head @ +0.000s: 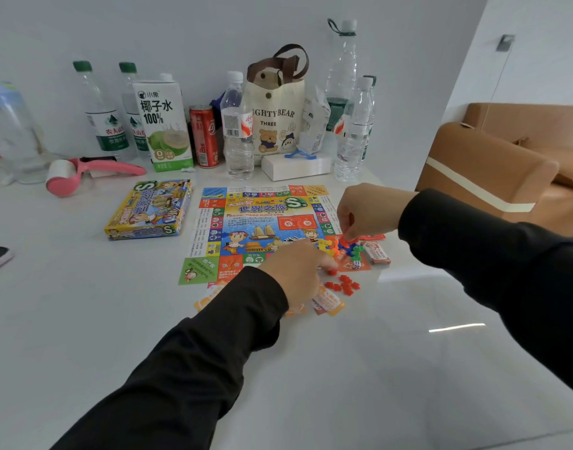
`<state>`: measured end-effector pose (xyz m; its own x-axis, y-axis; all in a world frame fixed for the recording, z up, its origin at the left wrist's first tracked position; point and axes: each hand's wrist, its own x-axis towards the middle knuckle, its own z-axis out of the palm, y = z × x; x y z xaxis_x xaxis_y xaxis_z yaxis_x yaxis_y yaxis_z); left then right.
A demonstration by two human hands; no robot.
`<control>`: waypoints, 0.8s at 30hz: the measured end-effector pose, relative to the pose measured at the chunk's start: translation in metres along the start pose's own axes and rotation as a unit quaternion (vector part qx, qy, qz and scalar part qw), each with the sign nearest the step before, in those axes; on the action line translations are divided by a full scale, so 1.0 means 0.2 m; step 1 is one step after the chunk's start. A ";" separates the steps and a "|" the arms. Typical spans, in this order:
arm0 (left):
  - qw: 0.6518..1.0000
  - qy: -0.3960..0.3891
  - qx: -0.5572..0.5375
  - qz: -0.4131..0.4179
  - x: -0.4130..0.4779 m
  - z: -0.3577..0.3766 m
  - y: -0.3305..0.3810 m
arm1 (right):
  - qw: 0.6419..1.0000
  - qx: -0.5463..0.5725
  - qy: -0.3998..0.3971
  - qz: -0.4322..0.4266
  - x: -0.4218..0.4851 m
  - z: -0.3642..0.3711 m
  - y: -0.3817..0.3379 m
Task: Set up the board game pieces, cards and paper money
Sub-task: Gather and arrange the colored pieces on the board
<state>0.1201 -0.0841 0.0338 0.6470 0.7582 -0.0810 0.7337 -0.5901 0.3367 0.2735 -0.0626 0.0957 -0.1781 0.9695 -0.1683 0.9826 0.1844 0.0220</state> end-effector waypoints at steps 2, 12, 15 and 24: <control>1.000 -0.003 -0.024 0.001 0.00 0.00 0.01 | 1.000 -0.002 0.004 -0.002 0.00 0.00 0.01; 0.993 0.054 -0.108 -0.012 -0.01 -0.01 -0.03 | 1.000 0.010 0.008 -0.012 -0.01 0.06 0.01; 0.989 0.072 -0.123 -0.029 0.01 -0.01 -0.04 | 0.999 0.029 0.026 0.006 -0.02 0.03 0.04; 0.987 0.160 0.015 0.014 0.19 0.00 0.06 | 0.989 0.059 0.107 0.088 -0.03 0.00 0.11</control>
<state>0.1545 -0.0628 0.0345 0.5713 0.7878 0.2302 0.7257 -0.6159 0.3066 0.2958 -0.0649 0.0978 0.0017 0.9992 0.0407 0.9965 0.0017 -0.0839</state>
